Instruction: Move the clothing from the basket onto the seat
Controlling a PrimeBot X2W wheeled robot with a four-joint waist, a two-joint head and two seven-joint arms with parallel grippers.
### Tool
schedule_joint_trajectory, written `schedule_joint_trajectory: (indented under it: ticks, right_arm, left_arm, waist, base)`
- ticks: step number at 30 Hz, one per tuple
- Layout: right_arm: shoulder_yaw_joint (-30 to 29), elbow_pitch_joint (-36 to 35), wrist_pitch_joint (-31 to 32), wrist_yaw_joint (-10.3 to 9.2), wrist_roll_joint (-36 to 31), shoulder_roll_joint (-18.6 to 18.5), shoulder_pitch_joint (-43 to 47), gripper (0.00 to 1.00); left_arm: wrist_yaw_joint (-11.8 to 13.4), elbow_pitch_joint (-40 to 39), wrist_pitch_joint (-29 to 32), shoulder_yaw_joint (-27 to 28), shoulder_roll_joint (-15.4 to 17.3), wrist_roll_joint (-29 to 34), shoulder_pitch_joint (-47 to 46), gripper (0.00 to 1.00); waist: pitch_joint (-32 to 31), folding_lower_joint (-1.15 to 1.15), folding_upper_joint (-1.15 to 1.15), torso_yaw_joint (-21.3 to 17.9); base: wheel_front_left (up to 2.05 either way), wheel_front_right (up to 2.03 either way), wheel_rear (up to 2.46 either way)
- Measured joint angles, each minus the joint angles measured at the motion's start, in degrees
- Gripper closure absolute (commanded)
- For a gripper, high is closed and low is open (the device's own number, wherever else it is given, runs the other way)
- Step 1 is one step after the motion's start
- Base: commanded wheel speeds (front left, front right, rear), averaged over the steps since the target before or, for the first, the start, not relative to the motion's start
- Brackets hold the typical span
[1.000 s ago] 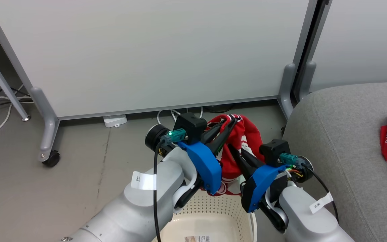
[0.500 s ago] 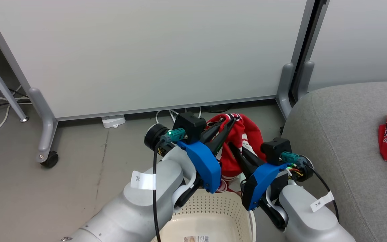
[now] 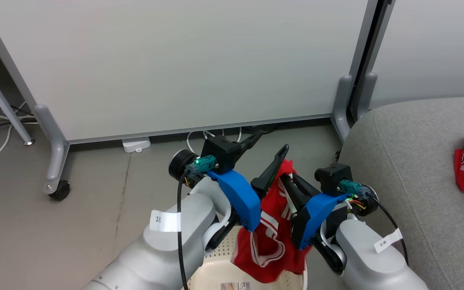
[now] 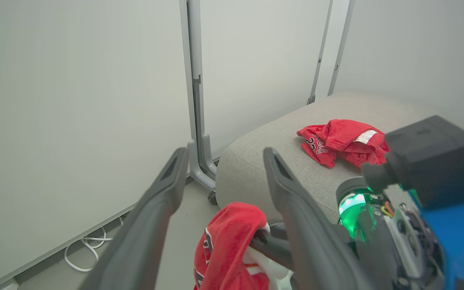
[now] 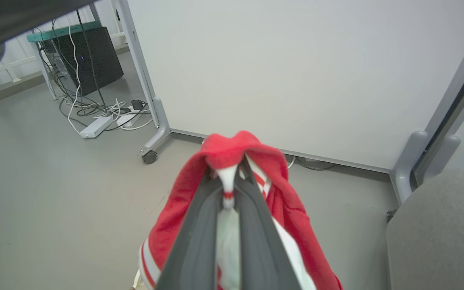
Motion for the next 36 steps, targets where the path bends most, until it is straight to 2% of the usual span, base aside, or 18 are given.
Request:
schedule_joint_trajectory:
  ticks: [5,8,11,18,28,36]
  right_arm:
    - [-0.4,0.1,-0.1,0.0,0.0,0.0,0.0,1.0]
    - [-1.1,0.2,-0.4,0.0,-0.3,0.0,0.0,1.0]
    - [-1.5,0.2,-0.5,0.0,-0.4,0.0,0.0,1.0]
    - [-3.3,0.1,-0.6,0.0,-1.5,0.0,0.1,1.0]
    - [-5.4,-0.5,-0.7,0.0,-2.9,0.0,0.7,1.0]
    - [-7.0,-0.9,-0.7,0.0,-3.8,0.0,1.3,1.0]
  left_arm:
    - [0.1,-2.4,0.0,3.6,0.8,2.2,2.5,0.0]
    - [1.3,-6.4,0.0,7.6,1.9,6.7,5.9,0.0]
    - [1.4,-8.3,-0.1,9.5,2.3,8.8,8.3,0.0]
    - [2.3,-15.7,-0.1,18.8,4.3,17.9,19.8,0.0]
    - [1.8,-19.1,-0.1,28.6,4.5,25.9,29.2,0.0]
    - [1.4,-18.7,-0.1,36.1,4.2,29.3,35.5,0.0]
  waist:
    - [0.0,0.0,0.0,0.1]
    - [0.1,0.0,0.0,0.4]
    - [0.1,0.0,0.0,0.6]
    - [0.3,0.0,0.0,1.1]
    - [0.4,0.0,0.0,1.6]
    - [0.6,0.0,0.0,1.6]
  base:
    - [0.0,0.0,0.0]
    - [0.0,0.0,0.0]
    - [0.0,0.0,0.0]
    - [0.0,0.0,0.0]
    - [0.0,0.0,0.0]
    - [0.0,0.0,0.0]
